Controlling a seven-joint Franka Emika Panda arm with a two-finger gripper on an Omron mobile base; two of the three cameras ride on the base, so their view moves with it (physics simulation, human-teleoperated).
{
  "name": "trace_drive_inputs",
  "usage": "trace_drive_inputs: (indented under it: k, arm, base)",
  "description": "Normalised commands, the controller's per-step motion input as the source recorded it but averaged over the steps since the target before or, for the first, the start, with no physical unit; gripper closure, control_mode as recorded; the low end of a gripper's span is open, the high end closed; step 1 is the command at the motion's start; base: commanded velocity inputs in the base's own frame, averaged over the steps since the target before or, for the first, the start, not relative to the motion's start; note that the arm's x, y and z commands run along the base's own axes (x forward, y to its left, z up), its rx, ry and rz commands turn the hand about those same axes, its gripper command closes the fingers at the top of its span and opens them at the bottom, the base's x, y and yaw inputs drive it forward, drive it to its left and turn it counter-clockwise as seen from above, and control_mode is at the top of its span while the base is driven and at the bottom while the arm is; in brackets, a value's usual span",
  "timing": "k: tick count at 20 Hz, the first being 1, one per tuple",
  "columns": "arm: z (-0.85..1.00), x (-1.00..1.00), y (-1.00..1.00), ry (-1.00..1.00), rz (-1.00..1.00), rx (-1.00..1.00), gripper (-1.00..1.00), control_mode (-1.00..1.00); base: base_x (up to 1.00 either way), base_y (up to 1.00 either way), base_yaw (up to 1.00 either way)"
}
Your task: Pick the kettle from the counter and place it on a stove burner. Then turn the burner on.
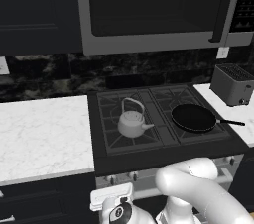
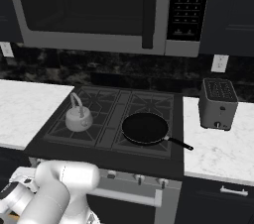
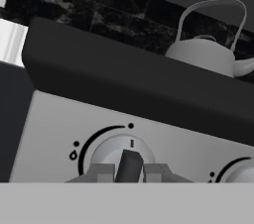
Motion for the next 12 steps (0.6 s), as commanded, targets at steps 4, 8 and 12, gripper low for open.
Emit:
trace_drive_inputs:
  k: [4, 8, 12]
  arm:
    - [-0.01, 0.0, 0.1, 0.0, 0.03, -0.08, 1.0, -1.0]
    - [-0.18, 0.0, 0.36, 0.03, 0.08, -0.25, 1.0, -1.0]
    - [-0.3, 0.0, 0.52, 0.15, 0.09, -0.33, 1.0, -1.0]
  base:
    - [0.0, 0.0, 0.0]
    - [0.0, 0.0, 0.0]
    - [0.0, 0.0, 0.0]
